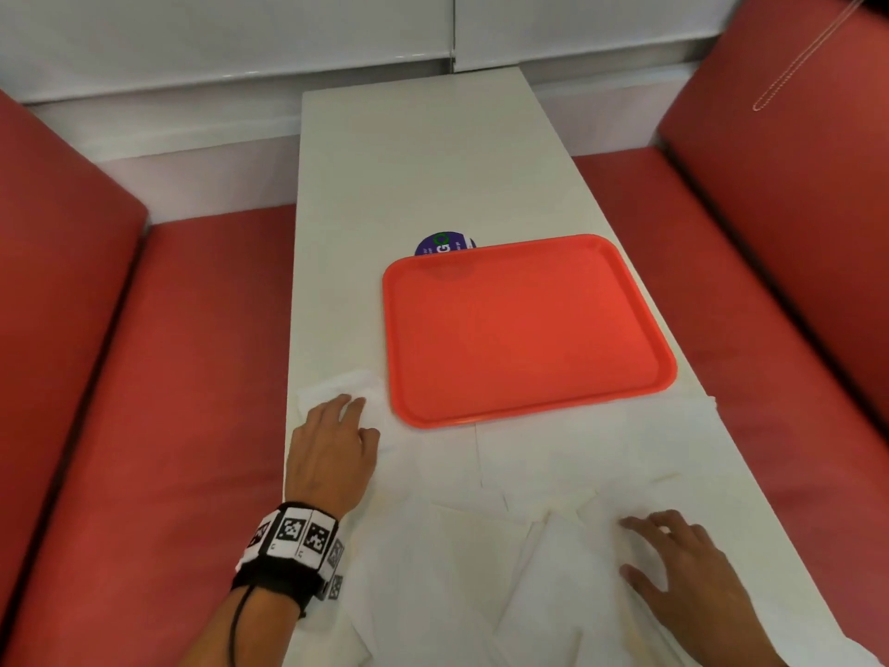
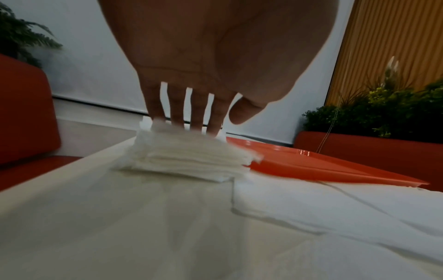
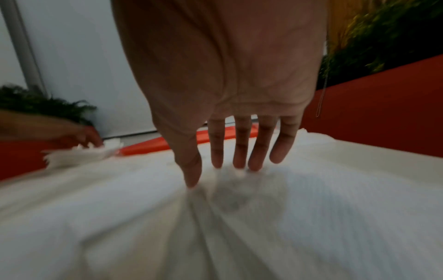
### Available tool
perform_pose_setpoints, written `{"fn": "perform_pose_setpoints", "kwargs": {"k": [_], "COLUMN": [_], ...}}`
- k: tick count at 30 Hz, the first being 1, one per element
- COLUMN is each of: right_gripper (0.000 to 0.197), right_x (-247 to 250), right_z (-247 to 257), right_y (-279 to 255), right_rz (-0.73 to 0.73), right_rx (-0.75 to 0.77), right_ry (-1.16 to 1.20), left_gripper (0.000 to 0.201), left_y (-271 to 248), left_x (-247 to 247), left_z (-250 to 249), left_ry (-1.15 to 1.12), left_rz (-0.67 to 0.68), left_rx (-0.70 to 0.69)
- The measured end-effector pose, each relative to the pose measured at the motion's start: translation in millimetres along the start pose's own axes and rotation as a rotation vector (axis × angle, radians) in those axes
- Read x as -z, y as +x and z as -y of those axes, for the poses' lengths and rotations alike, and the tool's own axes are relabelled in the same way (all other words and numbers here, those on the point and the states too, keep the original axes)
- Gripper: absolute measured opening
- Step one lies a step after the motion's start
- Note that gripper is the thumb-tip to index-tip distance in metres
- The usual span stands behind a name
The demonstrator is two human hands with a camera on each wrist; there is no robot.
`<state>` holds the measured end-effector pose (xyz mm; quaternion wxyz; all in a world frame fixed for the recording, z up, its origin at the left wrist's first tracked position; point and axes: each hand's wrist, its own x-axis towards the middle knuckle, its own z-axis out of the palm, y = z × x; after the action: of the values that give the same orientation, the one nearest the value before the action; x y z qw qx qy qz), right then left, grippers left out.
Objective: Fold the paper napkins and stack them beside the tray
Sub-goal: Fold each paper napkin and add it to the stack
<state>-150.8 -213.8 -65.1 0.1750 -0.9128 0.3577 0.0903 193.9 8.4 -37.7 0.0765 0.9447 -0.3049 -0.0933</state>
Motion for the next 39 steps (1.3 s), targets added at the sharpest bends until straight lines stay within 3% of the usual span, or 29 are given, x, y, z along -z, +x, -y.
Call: {"fn": "perform_pose_setpoints", "kwargs": {"k": [4, 9, 16, 21, 24, 26, 28, 31, 33, 36, 38, 39], "right_gripper": [0.048, 0.019, 0.030, 0.032, 0.031, 0.032, 0.036, 0.025, 0.018, 0.043, 0.048, 0.040], "right_x": [-6.5, 4.9, 34.6, 63.4, 79.2, 86.6, 93.7, 105.4, 111.0, 114.0, 115.6, 114.3], "right_z": [-7.4, -7.6, -7.1, 2.0, 7.6, 15.2, 25.0, 37.2, 38.6, 29.3, 24.2, 21.7], "right_y": [0.4, -5.0, -9.6, -9.6, -9.7, -12.6, -17.6, -25.5, -28.9, -34.2, -40.5, -43.3], "right_rz": [-0.132, -0.173, -0.134, -0.237, -0.284, -0.223, -0.145, -0.064, -0.072, -0.106, 0.102, 0.197], "right_rx": [0.061, 0.085, 0.020, 0.069, 0.102, 0.120, 0.154, 0.248, 0.274, 0.148, 0.065, 0.045], "right_ry": [0.058, 0.188, 0.675, 0.926, 1.009, 1.113, 1.218, 1.274, 1.267, 1.220, 1.234, 1.254], "left_gripper": [0.053, 0.046, 0.036, 0.034, 0.045, 0.059, 0.065, 0.042, 0.026, 0.025, 0.029, 0.030], "left_y": [-12.7, -54.6, -133.1, -155.5, -163.0, -167.6, -170.1, -170.1, -169.2, -173.8, -178.8, -179.4], "left_x": [14.7, 21.5, -4.4, -3.3, 4.7, 14.0, 20.7, 23.6, 25.1, 31.5, 37.2, 37.1], "left_z": [-16.2, -57.4, -132.3, -173.3, -191.9, -208.4, -224.7, -236.3, -233.1, -228.1, -227.2, -226.8], "left_ry": [0.031, -0.038, -0.193, -0.297, -0.465, -0.691, -0.856, -0.906, -1.007, -1.327, -1.499, -1.543], "left_rz": [-0.138, -0.219, -0.178, -0.160, -0.031, 0.165, 0.266, 0.170, 0.101, 0.124, 0.159, 0.175], "left_rx": [-0.026, -0.049, -0.172, -0.189, -0.198, -0.173, -0.140, -0.046, 0.097, 0.283, 0.330, 0.338]}}
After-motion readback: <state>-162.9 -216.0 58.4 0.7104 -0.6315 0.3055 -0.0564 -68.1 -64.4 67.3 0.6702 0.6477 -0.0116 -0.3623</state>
